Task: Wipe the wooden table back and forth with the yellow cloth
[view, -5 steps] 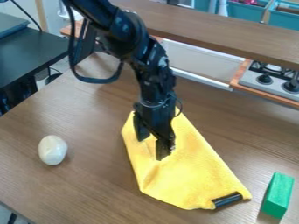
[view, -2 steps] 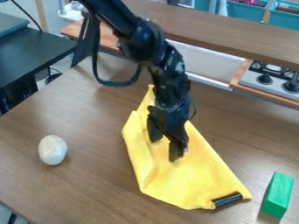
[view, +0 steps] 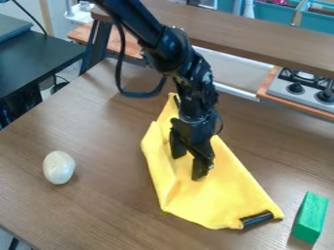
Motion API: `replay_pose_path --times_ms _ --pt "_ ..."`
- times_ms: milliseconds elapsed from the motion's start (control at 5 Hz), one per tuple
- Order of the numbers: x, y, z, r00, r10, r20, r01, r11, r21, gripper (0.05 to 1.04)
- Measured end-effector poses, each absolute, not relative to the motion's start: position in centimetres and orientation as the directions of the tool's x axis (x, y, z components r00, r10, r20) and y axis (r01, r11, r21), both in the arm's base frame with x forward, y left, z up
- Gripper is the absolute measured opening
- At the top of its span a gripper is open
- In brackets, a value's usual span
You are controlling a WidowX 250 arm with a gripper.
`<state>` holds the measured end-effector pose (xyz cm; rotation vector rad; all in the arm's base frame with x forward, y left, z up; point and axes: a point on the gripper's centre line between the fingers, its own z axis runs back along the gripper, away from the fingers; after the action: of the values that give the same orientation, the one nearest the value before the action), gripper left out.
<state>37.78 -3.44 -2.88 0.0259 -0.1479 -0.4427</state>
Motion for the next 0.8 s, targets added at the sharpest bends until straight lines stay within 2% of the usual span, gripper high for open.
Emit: replay_pose_path --times_ms 800 --pt "44.3 -7.9 -2.4 0.910 -0.389 0.146 0.396 0.918 -0.023 1.001"
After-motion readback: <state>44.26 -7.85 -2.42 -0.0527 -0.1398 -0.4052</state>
